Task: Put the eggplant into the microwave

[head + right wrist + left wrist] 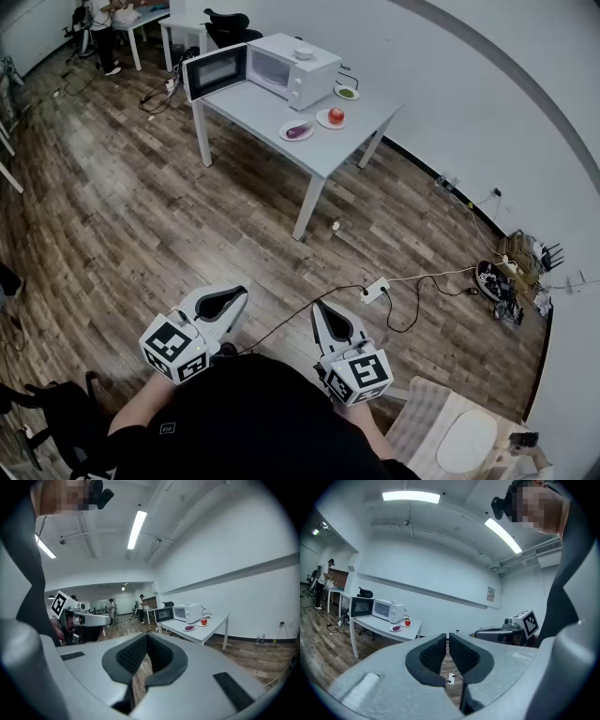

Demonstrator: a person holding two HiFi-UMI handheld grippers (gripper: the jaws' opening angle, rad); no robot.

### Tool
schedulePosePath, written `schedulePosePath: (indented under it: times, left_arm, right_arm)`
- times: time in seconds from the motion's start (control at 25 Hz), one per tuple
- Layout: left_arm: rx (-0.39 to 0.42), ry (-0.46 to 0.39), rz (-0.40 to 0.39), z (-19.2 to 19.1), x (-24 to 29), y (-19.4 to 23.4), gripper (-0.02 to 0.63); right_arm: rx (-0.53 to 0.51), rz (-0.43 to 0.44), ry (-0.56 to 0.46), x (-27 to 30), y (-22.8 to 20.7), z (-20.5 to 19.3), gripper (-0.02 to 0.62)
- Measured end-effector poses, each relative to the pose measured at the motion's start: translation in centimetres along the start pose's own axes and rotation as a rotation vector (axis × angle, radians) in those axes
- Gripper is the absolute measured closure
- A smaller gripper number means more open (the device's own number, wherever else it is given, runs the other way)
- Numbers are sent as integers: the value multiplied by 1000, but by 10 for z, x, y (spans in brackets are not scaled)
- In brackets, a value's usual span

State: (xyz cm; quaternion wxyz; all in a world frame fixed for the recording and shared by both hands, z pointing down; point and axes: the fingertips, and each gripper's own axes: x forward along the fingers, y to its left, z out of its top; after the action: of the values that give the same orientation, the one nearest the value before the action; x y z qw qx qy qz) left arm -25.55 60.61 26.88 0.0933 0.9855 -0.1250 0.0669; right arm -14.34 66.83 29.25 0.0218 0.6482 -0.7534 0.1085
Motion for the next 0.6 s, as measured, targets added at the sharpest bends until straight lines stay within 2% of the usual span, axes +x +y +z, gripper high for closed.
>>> schedulePosePath:
  times: [0.28,0.4,0.6]
  left_arm:
    - [5,8,4,0,16,-17,578]
    - [12,8,16,0,20,-26,578]
    - [42,-1,56,9,26,-30,578]
  right_arm:
    - [-6,5,-6,-14,-16,-1,581]
    - [-36,-12,-40,-28,-25,3,580]
    - [-83,8,-79,-44,-33,8,578]
